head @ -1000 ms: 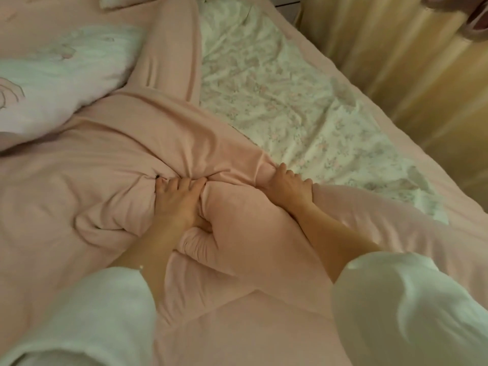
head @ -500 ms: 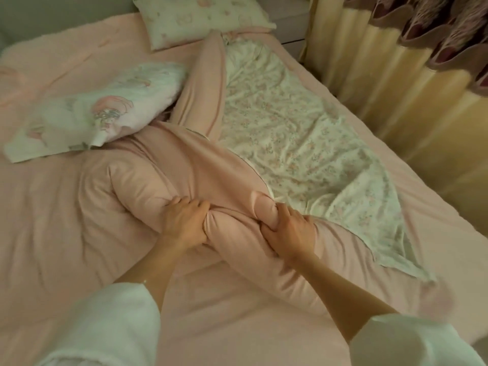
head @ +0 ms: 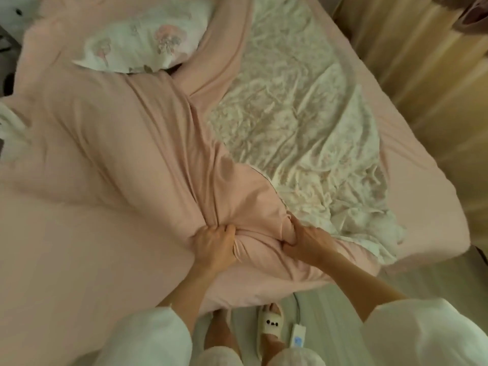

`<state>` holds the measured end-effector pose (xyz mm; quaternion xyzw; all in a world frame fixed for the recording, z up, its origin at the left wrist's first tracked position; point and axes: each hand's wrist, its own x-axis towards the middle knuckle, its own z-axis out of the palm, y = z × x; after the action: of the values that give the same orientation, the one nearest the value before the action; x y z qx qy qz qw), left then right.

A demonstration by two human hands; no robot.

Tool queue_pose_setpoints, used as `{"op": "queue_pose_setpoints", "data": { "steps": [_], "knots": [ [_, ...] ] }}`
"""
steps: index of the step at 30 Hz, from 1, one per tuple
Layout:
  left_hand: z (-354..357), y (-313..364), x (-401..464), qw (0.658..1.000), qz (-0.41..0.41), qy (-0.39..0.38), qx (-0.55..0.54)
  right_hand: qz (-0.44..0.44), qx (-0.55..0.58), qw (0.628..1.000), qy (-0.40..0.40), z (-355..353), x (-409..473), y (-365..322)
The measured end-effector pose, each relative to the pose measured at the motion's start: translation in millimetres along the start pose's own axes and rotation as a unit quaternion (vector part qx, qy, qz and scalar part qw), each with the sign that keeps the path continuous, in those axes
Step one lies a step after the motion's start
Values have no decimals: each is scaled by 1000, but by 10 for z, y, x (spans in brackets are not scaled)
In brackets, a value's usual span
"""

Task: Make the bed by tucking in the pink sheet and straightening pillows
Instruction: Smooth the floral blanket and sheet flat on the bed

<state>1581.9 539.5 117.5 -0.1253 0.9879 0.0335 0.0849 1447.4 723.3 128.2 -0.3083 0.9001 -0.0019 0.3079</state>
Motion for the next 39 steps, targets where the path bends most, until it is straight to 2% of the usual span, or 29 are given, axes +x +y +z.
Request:
{"op": "queue_pose_setpoints", "data": {
  "steps": [3,5,7,9,10,11,12,13,14,17,18,20,22,23,26,28,33,36,39],
  "knots": [
    [278,476,-415,998,7,-52,-25,-2,-54,997,-60,229,-323,288],
    [360,613,-530,995,-25,-84,-56,6,-84,992,-93,361,-456,410],
    [426,616,-528,992,-28,-111,-52,16,-83,992,-94,468,-494,450],
    [440,536,-502,982,-44,-148,-104,16,12,998,-65,476,-451,346],
    [448,498,-495,969,-75,-169,-163,24,127,990,-52,442,-398,270],
    [441,472,-502,945,-119,-183,-242,32,270,961,-49,382,-354,178],
    [422,441,-504,912,-169,-179,-328,37,396,916,-56,328,-289,80],
    [372,406,-496,873,-221,-157,-405,36,474,877,-67,270,-230,-15],
    [300,374,-477,833,-271,-122,-467,34,493,866,-82,216,-186,-101],
    [79,225,-360,723,-377,-15,-578,-29,382,917,-115,199,-204,-309],
    [5,180,-312,700,-385,8,-601,-49,340,931,-122,243,-268,-359],
    [-126,159,-214,680,-362,33,-637,-100,284,944,-132,330,-436,-464],
    [-189,198,-121,693,-339,-2,-637,-139,269,943,-135,518,-610,-523],
    [-195,228,-75,711,-340,-32,-614,-152,259,945,-134,597,-696,-533],
    [-92,260,-84,807,-353,-91,-465,-138,244,950,-139,957,-899,-525],
    [5,205,-251,852,-357,-86,-373,-105,229,957,-143,1111,-1061,-555],
    [234,111,-798,846,-346,-39,-403,-55,200,971,-119,1232,-1213,-647],
    [371,16,-1153,824,-382,-37,-417,-40,181,969,-162,1318,-1306,-697],
    [538,100,-1674,815,-412,-82,-398,-42,95,969,-224,1469,-1477,-771]
  ]
}}
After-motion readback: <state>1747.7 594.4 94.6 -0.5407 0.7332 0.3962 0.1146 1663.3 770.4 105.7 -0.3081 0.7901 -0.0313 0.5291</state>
